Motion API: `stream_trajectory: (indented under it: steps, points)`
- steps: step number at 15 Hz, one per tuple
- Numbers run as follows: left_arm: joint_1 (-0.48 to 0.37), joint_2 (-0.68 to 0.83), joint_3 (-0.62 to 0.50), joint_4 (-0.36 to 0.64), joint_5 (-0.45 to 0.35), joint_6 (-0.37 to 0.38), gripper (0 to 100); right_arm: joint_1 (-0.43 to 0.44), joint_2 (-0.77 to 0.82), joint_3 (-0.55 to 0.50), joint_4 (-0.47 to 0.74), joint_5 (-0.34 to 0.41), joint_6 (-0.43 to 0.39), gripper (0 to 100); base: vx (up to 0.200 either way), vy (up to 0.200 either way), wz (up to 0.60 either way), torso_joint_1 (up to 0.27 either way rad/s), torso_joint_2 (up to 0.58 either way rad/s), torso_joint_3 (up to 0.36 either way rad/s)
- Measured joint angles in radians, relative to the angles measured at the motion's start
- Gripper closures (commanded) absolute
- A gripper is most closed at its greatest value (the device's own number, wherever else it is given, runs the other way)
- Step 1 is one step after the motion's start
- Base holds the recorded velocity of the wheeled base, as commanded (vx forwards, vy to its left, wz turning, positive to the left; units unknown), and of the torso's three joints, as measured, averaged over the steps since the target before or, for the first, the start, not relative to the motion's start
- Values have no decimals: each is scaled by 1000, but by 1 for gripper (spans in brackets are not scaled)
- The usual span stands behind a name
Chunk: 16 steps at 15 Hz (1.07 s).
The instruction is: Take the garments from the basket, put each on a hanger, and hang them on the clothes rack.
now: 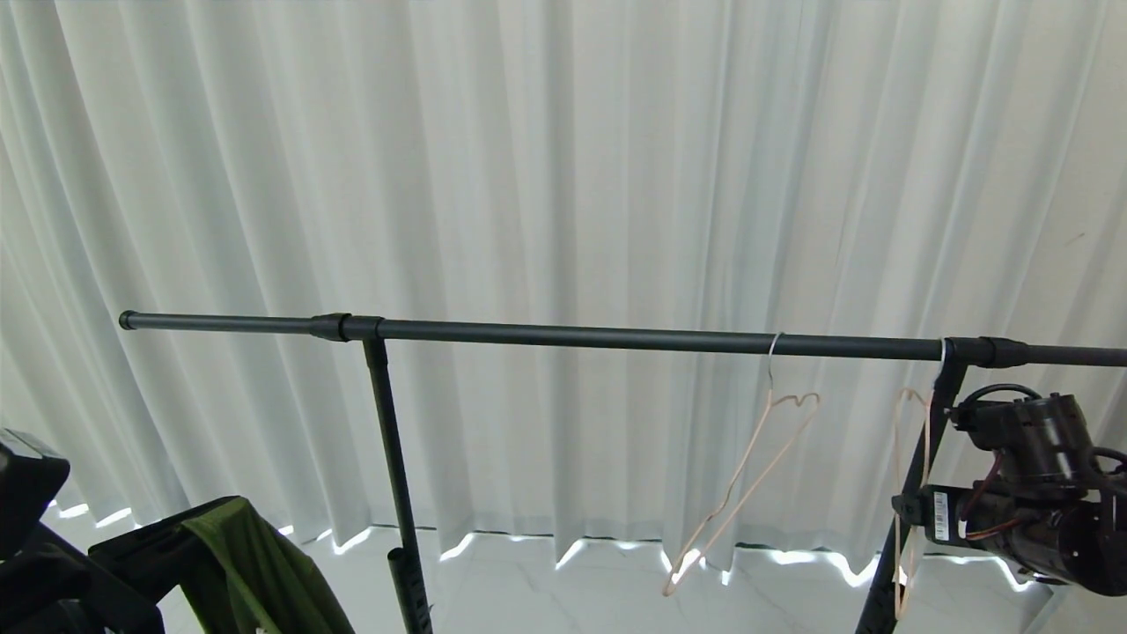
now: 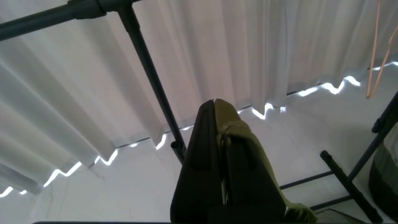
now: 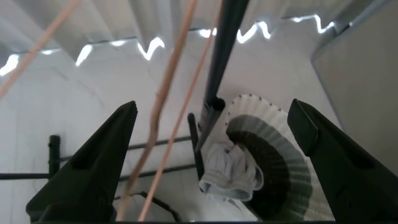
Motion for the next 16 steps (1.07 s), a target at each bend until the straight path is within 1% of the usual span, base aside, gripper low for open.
stream_trajectory:
  steps: [7,11,14,16]
  points:
    - [-1,-3,-1,0,0,0,100,-14,6,17,-9,7,9,0,0,0,0,0,0,0]
    - [0,-5,-1,0,0,0,100,-14,30,11,-108,44,3,0,0,0,0,0,0,0]
    - [-1,-6,0,0,0,0,100,-13,50,10,-121,70,1,0,0,0,0,0,0,0]
    - [0,-6,0,0,0,0,100,-10,57,10,-121,72,1,0,0,0,0,0,0,0]
